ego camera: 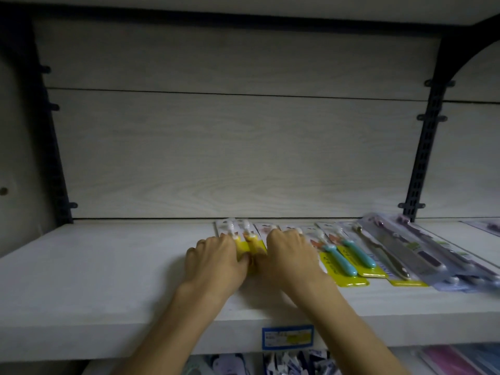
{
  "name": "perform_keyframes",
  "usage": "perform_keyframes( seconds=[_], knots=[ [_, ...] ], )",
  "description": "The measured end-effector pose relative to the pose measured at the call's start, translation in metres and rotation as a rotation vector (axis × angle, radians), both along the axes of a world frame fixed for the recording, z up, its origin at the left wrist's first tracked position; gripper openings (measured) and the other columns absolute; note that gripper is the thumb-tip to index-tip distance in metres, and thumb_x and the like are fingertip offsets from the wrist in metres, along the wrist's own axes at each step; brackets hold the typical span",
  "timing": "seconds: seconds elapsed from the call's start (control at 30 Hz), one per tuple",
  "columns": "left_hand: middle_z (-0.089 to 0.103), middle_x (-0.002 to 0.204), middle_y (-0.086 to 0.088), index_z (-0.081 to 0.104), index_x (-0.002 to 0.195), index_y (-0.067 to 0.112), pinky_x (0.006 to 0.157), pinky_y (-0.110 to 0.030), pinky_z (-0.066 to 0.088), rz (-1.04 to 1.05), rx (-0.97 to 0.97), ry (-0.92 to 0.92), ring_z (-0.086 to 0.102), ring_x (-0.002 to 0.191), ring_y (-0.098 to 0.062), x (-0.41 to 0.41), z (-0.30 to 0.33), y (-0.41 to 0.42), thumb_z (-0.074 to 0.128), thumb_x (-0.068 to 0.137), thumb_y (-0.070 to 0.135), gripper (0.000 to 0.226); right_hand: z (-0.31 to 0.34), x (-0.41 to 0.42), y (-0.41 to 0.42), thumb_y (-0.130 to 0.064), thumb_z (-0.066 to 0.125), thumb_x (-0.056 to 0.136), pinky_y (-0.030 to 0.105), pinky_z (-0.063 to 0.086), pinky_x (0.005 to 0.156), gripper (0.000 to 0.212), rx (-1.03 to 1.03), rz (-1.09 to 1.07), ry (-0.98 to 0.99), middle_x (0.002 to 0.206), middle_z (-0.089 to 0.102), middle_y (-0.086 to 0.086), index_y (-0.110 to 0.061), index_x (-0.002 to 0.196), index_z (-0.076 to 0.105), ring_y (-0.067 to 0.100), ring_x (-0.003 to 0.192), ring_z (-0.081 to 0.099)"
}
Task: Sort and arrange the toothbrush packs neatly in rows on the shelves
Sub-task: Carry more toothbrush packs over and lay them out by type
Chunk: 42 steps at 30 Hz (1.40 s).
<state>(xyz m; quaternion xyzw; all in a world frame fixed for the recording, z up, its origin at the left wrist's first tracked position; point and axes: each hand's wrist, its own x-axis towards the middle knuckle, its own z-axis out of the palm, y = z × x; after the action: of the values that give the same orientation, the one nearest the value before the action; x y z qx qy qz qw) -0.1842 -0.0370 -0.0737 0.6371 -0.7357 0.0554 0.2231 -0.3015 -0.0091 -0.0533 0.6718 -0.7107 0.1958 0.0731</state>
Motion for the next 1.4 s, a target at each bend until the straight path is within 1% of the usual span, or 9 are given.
perform_keyframes(
  seconds=[0.2, 0.33, 0.43, 0.73, 0.93, 1.03, 1.2, 1.3, 1.4],
  knots=[
    [0.063, 0.112, -0.008, 0.059, 0.108, 0.016, 0.073, -0.030, 0.041, 0.046, -0.010, -0.038, 0.057, 0.106, -0.030, 0.005, 0.008, 0.002, 0.050, 0.087, 0.039, 0.032, -0.001, 0.007, -0.002, -0.024, 0.050, 0.093, 0.035, 0.042, 0.086, 0.027, 0.000, -0.023, 0.037, 0.121, 0.056, 0.013, -0.006, 0.114, 0.055, 0.032, 0.116, 0.050],
    [0.060, 0.113, -0.010, 0.057, 0.107, 0.014, 0.070, -0.030, 0.036, 0.083, 0.013, -0.022, 0.056, 0.106, -0.031, 0.017, 0.010, 0.005, 0.049, 0.089, 0.039, 0.032, 0.000, 0.013, 0.000, -0.025, 0.053, 0.090, 0.035, 0.041, 0.078, 0.027, 0.010, -0.037, -0.018, 0.118, 0.057, 0.014, -0.006, 0.108, 0.057, 0.034, 0.114, 0.048],
    [0.059, 0.115, -0.010, 0.056, 0.111, 0.014, 0.071, -0.029, 0.034, 0.114, 0.015, -0.026, 0.055, 0.107, -0.031, 0.027, 0.013, 0.008, 0.049, 0.090, 0.037, 0.032, 0.000, 0.019, 0.003, -0.026, 0.053, 0.088, 0.035, 0.041, 0.079, 0.030, 0.009, -0.045, -0.055, 0.118, 0.056, 0.015, -0.004, 0.109, 0.056, 0.035, 0.117, 0.046],
    [0.058, 0.116, -0.010, 0.056, 0.109, 0.014, 0.078, -0.030, 0.041, 0.144, 0.068, -0.016, 0.054, 0.110, -0.031, 0.047, 0.014, 0.018, 0.052, 0.088, 0.039, 0.033, -0.006, 0.035, 0.012, -0.032, 0.056, 0.085, 0.032, 0.038, 0.075, 0.030, -0.034, -0.101, -0.064, 0.116, 0.058, 0.012, -0.009, 0.103, 0.058, 0.033, 0.111, 0.050],
    [0.060, 0.110, -0.008, 0.057, 0.101, 0.017, 0.074, -0.031, 0.041, 0.092, 0.055, 0.035, 0.056, 0.104, -0.030, 0.055, 0.013, 0.023, 0.052, 0.087, 0.039, 0.027, -0.012, 0.038, 0.018, -0.039, 0.054, 0.088, 0.032, 0.033, 0.070, 0.031, -0.034, -0.104, -0.048, 0.112, 0.060, 0.011, -0.010, 0.099, 0.058, 0.033, 0.108, 0.053],
    [0.060, 0.111, -0.006, 0.059, 0.105, 0.019, 0.076, -0.030, 0.042, 0.067, 0.015, 0.048, 0.055, 0.105, -0.028, 0.060, 0.013, 0.026, 0.050, 0.088, 0.042, 0.030, -0.011, 0.036, 0.020, -0.045, 0.054, 0.089, 0.033, 0.040, 0.075, 0.037, -0.067, -0.112, -0.044, 0.115, 0.060, 0.009, -0.013, 0.107, 0.061, 0.031, 0.110, 0.052],
    [0.064, 0.104, -0.001, 0.062, 0.099, 0.021, 0.070, -0.030, 0.040, -0.081, -0.111, 0.086, 0.056, 0.099, -0.026, 0.061, 0.011, 0.032, 0.050, 0.088, 0.041, 0.026, -0.010, 0.029, 0.029, -0.046, 0.053, 0.089, 0.034, 0.045, 0.081, 0.040, -0.183, -0.120, -0.047, 0.117, 0.061, 0.007, -0.018, 0.116, 0.060, 0.028, 0.111, 0.054],
    [0.064, 0.109, 0.000, 0.062, 0.107, 0.024, 0.073, -0.030, 0.043, -0.185, -0.154, 0.122, 0.057, 0.102, -0.024, 0.055, 0.008, 0.036, 0.050, 0.088, 0.042, 0.028, -0.013, 0.019, 0.040, -0.044, 0.053, 0.089, 0.035, 0.045, 0.079, 0.036, -0.228, -0.142, -0.047, 0.115, 0.061, 0.007, -0.020, 0.115, 0.061, 0.028, 0.107, 0.055],
    [0.065, 0.111, 0.002, 0.063, 0.107, 0.025, 0.077, -0.031, 0.045, -0.253, -0.180, 0.143, 0.057, 0.103, -0.022, 0.046, 0.005, 0.042, 0.048, 0.090, 0.042, 0.028, -0.016, 0.004, 0.053, -0.042, 0.053, 0.090, 0.035, 0.046, 0.079, 0.034, -0.253, -0.174, -0.040, 0.113, 0.062, 0.007, -0.019, 0.114, 0.062, 0.028, 0.104, 0.056]
  ],
)
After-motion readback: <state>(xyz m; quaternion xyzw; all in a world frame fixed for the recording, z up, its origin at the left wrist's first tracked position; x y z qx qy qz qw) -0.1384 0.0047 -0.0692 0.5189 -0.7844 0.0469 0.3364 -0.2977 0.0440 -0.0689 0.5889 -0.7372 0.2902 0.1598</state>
